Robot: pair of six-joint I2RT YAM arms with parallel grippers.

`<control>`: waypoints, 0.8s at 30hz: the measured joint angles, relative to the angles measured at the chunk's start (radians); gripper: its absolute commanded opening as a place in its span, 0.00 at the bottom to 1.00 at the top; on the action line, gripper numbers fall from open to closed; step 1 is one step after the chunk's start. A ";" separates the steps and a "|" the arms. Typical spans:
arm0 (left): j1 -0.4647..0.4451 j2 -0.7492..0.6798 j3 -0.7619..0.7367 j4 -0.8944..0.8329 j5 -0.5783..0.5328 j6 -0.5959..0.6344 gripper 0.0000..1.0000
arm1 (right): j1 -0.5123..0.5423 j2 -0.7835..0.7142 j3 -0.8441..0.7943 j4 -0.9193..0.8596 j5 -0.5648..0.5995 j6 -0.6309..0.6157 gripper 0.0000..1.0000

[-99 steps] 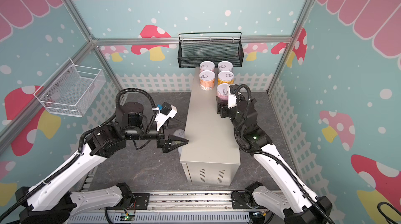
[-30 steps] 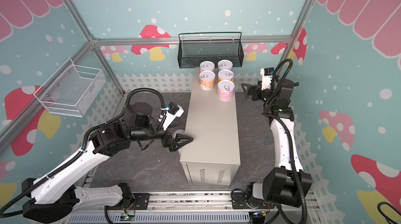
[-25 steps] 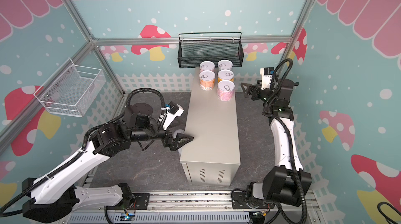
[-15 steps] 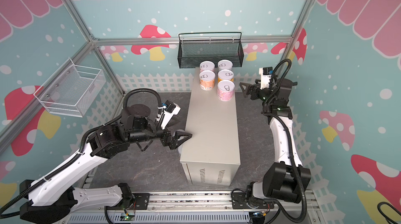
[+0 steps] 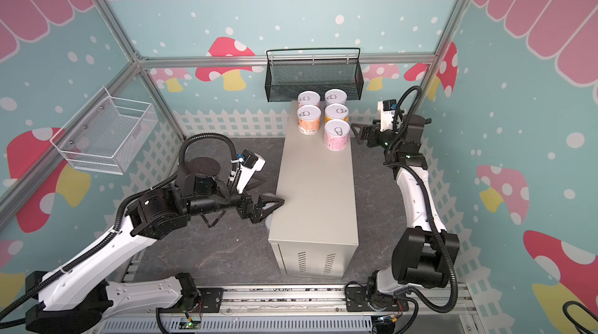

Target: Place and organize the canned foods onto the counter

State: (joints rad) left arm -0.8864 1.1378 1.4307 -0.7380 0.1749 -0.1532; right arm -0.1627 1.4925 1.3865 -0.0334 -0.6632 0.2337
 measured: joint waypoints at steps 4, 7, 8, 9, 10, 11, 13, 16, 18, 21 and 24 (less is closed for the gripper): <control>0.000 -0.001 0.000 0.002 0.000 0.000 0.99 | 0.000 0.005 0.031 0.000 0.000 0.000 0.99; 0.000 -0.001 -0.002 0.003 0.000 0.000 1.00 | 0.005 0.014 0.047 -0.002 0.000 -0.001 0.99; 0.000 -0.001 -0.004 0.003 0.000 0.000 0.99 | 0.008 0.018 0.050 -0.003 0.000 -0.001 1.00; 0.000 -0.001 -0.006 0.003 -0.001 0.000 0.99 | 0.012 0.022 0.053 -0.004 0.000 -0.002 0.99; 0.000 -0.001 -0.008 0.003 -0.002 0.000 0.99 | 0.015 0.026 0.055 -0.007 0.000 -0.002 1.00; 0.000 -0.001 -0.010 0.003 -0.003 0.000 0.99 | 0.020 0.031 0.058 -0.011 0.000 -0.002 1.00; 0.000 -0.001 -0.011 0.003 -0.004 0.000 0.99 | 0.027 0.038 0.064 -0.022 0.000 -0.006 0.99; 0.000 -0.001 -0.012 0.003 -0.004 0.000 0.99 | 0.039 0.042 0.068 -0.031 0.004 -0.013 0.99; 0.000 -0.001 -0.013 0.003 -0.004 0.000 0.99 | 0.043 0.043 0.068 -0.035 0.009 -0.016 0.99; 0.000 -0.001 -0.013 0.003 -0.004 0.000 0.99 | 0.047 0.043 0.070 -0.045 0.015 -0.020 1.00; 0.000 -0.001 -0.013 0.003 -0.005 0.002 0.99 | 0.047 0.045 0.071 -0.051 0.017 -0.021 1.00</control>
State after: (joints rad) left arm -0.8864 1.1370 1.4178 -0.7349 0.1703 -0.1516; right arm -0.1154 1.5375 1.4570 -0.0849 -0.6460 0.2127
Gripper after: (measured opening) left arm 0.992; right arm 0.995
